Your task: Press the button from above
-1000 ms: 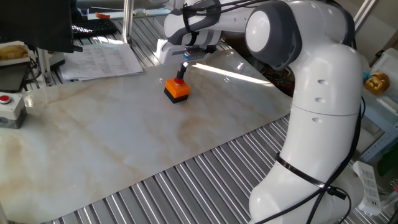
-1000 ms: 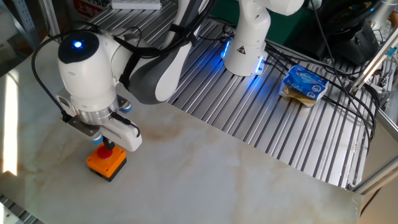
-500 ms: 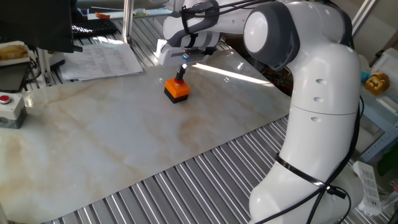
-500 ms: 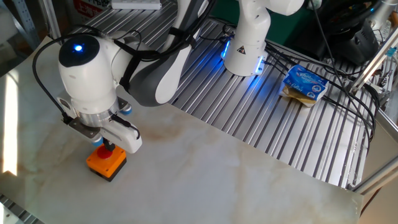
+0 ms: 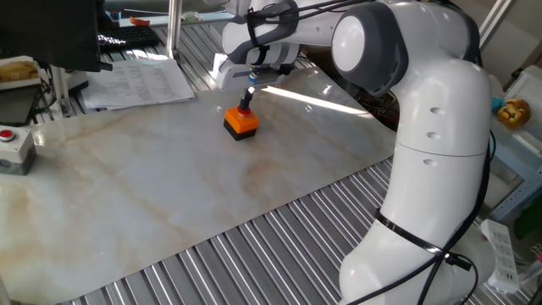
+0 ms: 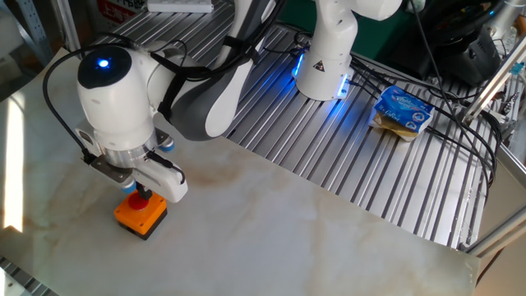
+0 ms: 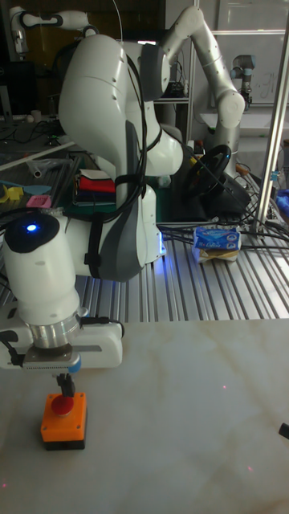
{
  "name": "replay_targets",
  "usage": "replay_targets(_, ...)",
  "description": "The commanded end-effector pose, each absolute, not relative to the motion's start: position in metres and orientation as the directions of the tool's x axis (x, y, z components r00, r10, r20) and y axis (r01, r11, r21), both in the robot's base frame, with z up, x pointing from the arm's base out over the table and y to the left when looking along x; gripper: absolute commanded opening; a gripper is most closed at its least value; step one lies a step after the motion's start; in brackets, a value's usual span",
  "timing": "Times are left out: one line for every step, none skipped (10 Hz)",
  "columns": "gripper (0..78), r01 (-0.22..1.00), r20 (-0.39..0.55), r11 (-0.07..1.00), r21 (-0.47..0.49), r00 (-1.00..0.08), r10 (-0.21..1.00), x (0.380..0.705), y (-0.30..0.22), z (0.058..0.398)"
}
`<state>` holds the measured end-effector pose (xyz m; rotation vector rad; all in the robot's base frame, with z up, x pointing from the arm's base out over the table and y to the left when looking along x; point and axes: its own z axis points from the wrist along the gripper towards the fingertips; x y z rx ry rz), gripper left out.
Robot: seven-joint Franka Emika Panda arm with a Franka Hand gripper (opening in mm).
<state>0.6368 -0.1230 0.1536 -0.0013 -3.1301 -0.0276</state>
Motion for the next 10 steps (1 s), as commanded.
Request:
replay_targets(0.0, 0.008, 0.007, 1.0, 0.015, -1.0, 0.008, 0.6378, -0.1234, 0.1553)
replay_targets(0.0, 0.007, 0.008, 1.0, 0.017, -1.0, 0.007, 0.6378, -0.1234, 0.1553)
replay_targets(0.0, 0.007, 0.007, 1.0, 0.015, -1.0, 0.007, 0.6378, -0.1234, 0.1553)
replay_targets(0.0, 0.006, 0.007, 1.0, 0.018, -1.0, 0.006, 0.6378, -0.1234, 0.1553)
replay_targets(0.0, 0.008, 0.007, 1.0, 0.018, -1.0, 0.008, 0.6378, -0.1234, 0.1553)
replay_targets(0.0, 0.012, 0.008, 1.0, 0.028, -1.0, 0.012, 0.6378, -0.1234, 0.1553)
replay_targets(0.0, 0.008, 0.016, 0.999, 0.05, -1.0, 0.007, 0.6378, -0.1234, 0.1553)
replay_targets(0.0, -0.002, 0.027, 0.998, 0.069, -1.0, -0.004, 0.6378, -0.1234, 0.1553)
replay_targets(0.0, -0.005, 0.028, 0.998, 0.064, -1.0, -0.007, 0.6378, -0.1234, 0.1553)
replay_targets(0.0, 0.004, 0.025, 0.999, 0.049, -1.0, 0.003, 0.6378, -0.1234, 0.1553)
